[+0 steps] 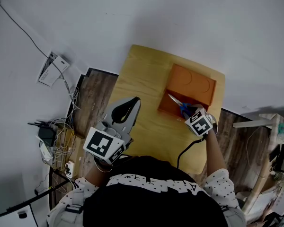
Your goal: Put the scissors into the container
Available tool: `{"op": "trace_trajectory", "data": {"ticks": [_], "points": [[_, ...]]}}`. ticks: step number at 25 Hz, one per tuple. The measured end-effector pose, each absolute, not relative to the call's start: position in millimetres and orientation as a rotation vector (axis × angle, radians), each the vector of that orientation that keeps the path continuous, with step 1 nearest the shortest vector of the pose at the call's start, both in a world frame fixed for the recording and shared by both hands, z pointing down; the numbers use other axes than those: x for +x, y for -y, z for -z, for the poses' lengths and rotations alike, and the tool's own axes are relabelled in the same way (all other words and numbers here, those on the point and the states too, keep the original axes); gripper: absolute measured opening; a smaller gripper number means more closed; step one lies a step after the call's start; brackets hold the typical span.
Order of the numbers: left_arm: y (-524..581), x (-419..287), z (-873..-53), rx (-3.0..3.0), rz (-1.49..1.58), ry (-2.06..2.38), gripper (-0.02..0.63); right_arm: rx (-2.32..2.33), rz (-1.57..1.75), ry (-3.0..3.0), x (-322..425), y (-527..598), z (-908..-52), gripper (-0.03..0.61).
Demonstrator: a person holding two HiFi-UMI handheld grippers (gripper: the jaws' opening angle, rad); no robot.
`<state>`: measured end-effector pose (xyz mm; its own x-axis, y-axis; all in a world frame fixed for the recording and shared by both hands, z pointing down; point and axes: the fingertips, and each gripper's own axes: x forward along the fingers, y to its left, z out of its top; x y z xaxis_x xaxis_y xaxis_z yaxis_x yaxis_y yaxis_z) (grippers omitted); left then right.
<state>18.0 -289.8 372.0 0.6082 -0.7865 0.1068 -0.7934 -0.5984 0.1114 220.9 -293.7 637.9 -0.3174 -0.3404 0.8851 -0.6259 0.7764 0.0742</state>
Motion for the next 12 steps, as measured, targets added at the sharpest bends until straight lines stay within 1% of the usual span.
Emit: {"op": "trace_trajectory", "data": {"ticks": [12], "points": [[290.4,15.3,-375.7,2.667,-0.082,1.336,0.002,0.705,-0.319,1.876,221.5,300.9,-648.3,0.109]]}}
